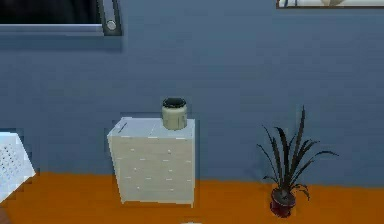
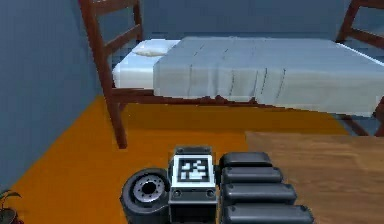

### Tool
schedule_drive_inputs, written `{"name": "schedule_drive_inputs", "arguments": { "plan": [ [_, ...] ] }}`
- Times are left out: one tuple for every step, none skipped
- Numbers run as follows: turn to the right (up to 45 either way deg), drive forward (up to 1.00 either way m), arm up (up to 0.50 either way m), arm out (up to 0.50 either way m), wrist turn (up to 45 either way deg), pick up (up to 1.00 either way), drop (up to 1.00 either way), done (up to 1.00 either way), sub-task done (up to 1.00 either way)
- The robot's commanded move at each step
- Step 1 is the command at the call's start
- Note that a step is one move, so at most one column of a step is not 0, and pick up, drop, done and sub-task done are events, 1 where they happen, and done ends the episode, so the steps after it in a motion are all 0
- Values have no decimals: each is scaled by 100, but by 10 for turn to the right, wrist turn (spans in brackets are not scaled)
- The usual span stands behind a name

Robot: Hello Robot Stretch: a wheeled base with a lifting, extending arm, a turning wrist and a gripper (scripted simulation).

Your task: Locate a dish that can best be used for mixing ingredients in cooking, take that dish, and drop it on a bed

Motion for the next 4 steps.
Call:
{"name": "schedule_drive_inputs", "arguments": {
  "plan": [
    [0,20,0,0,0,0,0,0,0],
    [450,0,0,0,0,0,0,0,0],
    [420,0,0,0,0,0,0,0,0],
    [0,100,0,0,0,0,0,0,0]
  ]
}}
